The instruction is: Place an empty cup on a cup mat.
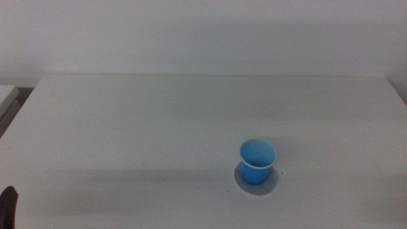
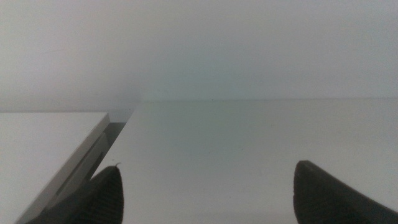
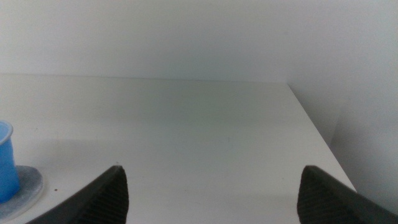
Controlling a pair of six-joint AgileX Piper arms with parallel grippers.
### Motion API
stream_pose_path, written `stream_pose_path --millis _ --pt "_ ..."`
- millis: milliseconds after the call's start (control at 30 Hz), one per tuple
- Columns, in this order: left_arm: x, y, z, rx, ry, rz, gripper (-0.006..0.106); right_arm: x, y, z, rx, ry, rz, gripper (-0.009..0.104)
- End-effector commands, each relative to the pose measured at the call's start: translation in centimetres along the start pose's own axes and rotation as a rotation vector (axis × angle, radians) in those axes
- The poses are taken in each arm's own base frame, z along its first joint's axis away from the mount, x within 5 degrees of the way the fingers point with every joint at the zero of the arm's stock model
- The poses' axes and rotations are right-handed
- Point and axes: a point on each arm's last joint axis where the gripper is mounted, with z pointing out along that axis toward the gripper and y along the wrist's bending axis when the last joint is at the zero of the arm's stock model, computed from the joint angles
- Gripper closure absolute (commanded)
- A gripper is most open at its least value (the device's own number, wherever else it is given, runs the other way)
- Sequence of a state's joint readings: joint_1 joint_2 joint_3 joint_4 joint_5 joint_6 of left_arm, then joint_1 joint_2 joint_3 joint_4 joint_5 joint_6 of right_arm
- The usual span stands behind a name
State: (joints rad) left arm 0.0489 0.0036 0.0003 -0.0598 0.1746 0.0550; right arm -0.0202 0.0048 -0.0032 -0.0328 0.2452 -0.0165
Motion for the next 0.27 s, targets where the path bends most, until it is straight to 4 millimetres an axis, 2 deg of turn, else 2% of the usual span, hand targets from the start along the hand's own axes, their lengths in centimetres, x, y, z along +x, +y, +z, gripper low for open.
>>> stream_pose_path --millis 0,233 --pt "-0.15 0.03 -0.03 -0.004 -0.018 0.017 0.007 0.02 0.00 -0.01 -0.001 -0.009 -0.010 0.002" --pt "-0.15 0.05 -0.03 -0.006 -0.018 0.026 0.007 0.02 0.00 -0.01 -0.001 -0.009 -0.010 0.002"
